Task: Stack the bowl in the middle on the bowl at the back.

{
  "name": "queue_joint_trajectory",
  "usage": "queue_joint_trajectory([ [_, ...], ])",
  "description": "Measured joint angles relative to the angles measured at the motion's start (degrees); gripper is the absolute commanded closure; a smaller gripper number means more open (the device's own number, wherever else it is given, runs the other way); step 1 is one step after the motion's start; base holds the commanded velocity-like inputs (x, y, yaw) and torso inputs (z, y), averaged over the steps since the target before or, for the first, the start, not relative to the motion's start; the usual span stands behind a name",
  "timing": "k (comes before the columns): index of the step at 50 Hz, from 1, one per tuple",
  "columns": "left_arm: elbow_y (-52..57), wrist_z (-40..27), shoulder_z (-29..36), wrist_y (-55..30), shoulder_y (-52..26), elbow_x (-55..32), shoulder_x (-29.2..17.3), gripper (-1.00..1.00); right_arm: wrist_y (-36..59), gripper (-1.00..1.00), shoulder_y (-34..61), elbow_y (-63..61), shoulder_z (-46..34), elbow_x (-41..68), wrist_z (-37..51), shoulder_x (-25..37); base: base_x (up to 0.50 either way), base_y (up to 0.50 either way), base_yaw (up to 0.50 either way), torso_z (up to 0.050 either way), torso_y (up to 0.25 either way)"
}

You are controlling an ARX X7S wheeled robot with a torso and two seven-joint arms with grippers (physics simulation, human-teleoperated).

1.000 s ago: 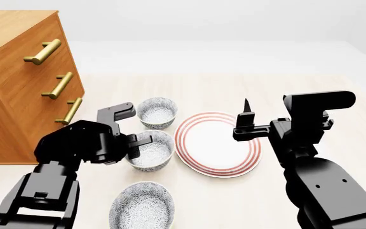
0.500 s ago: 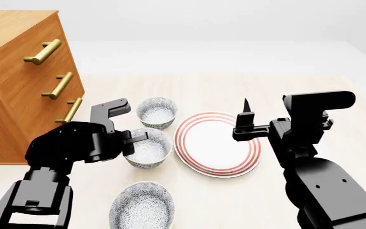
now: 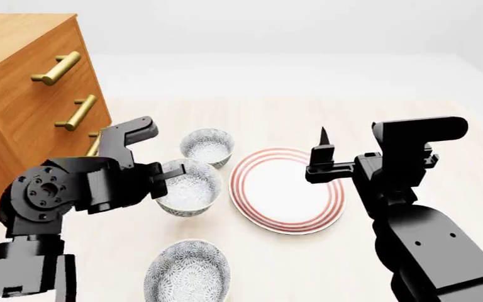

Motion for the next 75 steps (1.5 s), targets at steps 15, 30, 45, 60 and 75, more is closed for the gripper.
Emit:
queue_joint_trajectory([
  [15,11.9,-20.4,-11.9,-11.0,1.9,-21.6,-0.2,1.00,1.2,-1.00,0.4,-1.7,-0.1,0.7,0.6,0.1,0.00,0.00,0.00,0.000,0.000],
  [30,21.3,-41.4,-10.4,-9.4,6.8,-53.1,-5.9,1.00,2.7,-1.00,1.3,-3.5,-0.7,1.4,1.3,0.1,0.00,0.00,0.00,0.000,0.000],
  [45,32.1,-48.0,-6.0,-2.6,12.9,-70.0,-12.4,1.00,3.2,-1.00,1.3,-5.0,-0.8,2.1,2.0,-0.3,0.00,0.00,0.00,0.000,0.001],
  [60,38.9,-48.0,-3.3,1.3,17.5,-75.5,-16.0,1.00,3.0,-1.00,0.0,-6.5,0.1,2.9,2.7,-0.3,0.00,0.00,0.00,0.000,0.000],
  [75,42.3,-45.9,-2.7,2.0,20.5,-75.3,-17.5,1.00,3.0,-1.00,-0.1,-6.8,0.1,3.3,3.2,-0.1,0.00,0.00,0.00,0.000,0.001],
])
